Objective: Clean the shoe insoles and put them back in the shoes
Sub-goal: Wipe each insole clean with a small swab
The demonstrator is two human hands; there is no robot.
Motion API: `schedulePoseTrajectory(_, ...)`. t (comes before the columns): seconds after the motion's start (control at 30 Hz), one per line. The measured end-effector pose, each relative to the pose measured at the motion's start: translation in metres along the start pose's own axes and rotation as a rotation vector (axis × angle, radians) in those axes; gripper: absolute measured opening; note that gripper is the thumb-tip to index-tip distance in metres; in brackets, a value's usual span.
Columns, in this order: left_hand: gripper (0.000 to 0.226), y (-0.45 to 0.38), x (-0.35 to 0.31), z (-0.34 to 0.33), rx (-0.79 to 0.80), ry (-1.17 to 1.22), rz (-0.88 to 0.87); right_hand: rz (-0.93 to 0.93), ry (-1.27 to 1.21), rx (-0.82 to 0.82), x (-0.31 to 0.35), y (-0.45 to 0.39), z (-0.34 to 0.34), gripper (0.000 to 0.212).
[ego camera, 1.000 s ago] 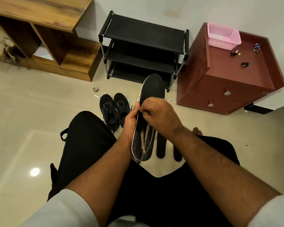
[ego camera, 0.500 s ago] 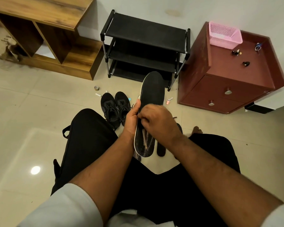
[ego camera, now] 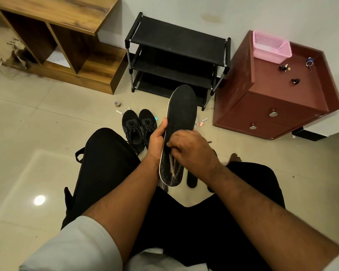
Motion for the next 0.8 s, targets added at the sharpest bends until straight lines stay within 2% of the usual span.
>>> schedulePoseTrajectory(0.1,0.043,0.003,0.001,0.0,0.017,0.026,-0.003,-0.015,0.066,-0.034,-0.012,-0.017,0.01,0.009)
schedulePoseTrajectory(0.27,0.042,0.006,0.004,-0.005,0.143,0.085,0.074,-0.073,0.157,-0.007,-0.035,-0.047,0.032,0.015)
schedulePoseTrajectory(0.47,0.049,0.004,-0.004,0.0,0.078,0.08,0.039,0.048,0.044,0.031,-0.018,-0.017,0.012,0.009)
schedulePoseTrajectory(0.6,0.059,-0.004,-0.002,0.005,0.008,0.007,0.049,0.052,-0.015,0.078,-0.012,0.011,-0.001,0.009)
schedulePoseTrajectory(0.8,0.038,0.005,0.004,-0.001,0.079,-0.014,0.066,-0.033,0.049,-0.02,-0.038,-0.011,0.013,0.008)
Point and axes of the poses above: each hand's wrist, its own y-axis away from the middle knuckle, its own z-axis out of the back of the hand, x = y × z, the point moved 1 cm from there along -y, towards the middle knuckle, and after that the axes turned 1 degree about z, right-handed, at the moved point
